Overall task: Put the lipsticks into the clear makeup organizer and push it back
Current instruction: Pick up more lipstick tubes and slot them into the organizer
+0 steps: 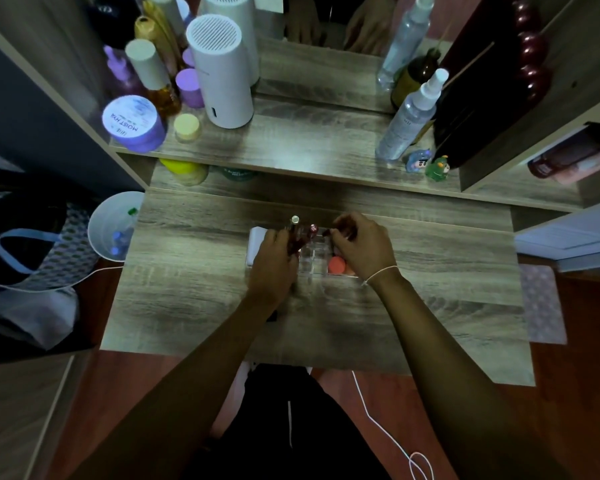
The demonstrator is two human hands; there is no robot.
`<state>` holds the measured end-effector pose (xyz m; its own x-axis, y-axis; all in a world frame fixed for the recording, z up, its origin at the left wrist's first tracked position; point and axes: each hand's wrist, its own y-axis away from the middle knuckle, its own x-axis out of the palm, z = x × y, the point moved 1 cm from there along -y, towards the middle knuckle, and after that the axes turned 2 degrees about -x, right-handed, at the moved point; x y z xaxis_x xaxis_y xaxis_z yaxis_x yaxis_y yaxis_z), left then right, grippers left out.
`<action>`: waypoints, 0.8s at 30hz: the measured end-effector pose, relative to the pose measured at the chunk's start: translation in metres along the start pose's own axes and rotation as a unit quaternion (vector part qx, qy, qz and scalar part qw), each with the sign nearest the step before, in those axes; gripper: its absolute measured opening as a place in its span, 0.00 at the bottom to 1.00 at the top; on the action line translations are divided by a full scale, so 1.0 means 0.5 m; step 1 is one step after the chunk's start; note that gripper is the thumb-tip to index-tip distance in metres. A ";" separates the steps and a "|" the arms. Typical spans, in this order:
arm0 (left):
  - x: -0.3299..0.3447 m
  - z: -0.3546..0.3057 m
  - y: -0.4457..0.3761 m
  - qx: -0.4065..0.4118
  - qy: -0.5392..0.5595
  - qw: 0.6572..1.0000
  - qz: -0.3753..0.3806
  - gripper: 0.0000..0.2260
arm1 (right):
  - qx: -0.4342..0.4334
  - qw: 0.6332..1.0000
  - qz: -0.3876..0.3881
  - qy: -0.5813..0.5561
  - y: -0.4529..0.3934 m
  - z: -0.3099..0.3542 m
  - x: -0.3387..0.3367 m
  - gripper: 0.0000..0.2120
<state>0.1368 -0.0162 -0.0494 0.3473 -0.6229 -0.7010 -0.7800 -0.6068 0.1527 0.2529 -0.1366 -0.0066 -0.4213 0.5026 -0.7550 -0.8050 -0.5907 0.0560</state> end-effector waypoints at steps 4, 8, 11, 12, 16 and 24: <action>-0.004 -0.003 0.001 -0.007 -0.013 1.000 -0.017 0.12 | -0.004 1.000 0.014 0.019 -0.004 0.000 0.005 0.05; -0.013 -0.008 0.004 0.004 -0.013 0.999 -0.051 0.12 | -0.003 0.999 0.029 0.021 -0.007 0.002 0.006 0.06; -0.017 -0.008 0.004 0.005 0.005 0.999 -0.053 0.14 | 0.006 0.999 0.029 0.019 -0.011 0.002 0.006 0.08; -0.019 -0.007 0.004 0.008 0.007 0.999 -0.053 0.14 | 0.011 0.999 0.028 0.015 -0.011 0.002 0.006 0.08; -0.026 -0.001 0.008 0.020 0.005 0.998 -0.054 0.15 | 0.022 1.000 0.021 0.003 -0.011 0.000 0.001 0.08; -0.045 0.006 0.035 0.022 0.041 0.997 -0.062 0.18 | 0.018 1.000 0.015 -0.004 0.004 -0.002 -0.009 0.11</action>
<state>0.1137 -0.0115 -0.0330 0.4826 -0.5838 -0.6529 -0.7498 -0.6607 0.0366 0.2537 -0.1405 -0.0036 -0.4480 0.4905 -0.7475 -0.8068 -0.5819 0.1017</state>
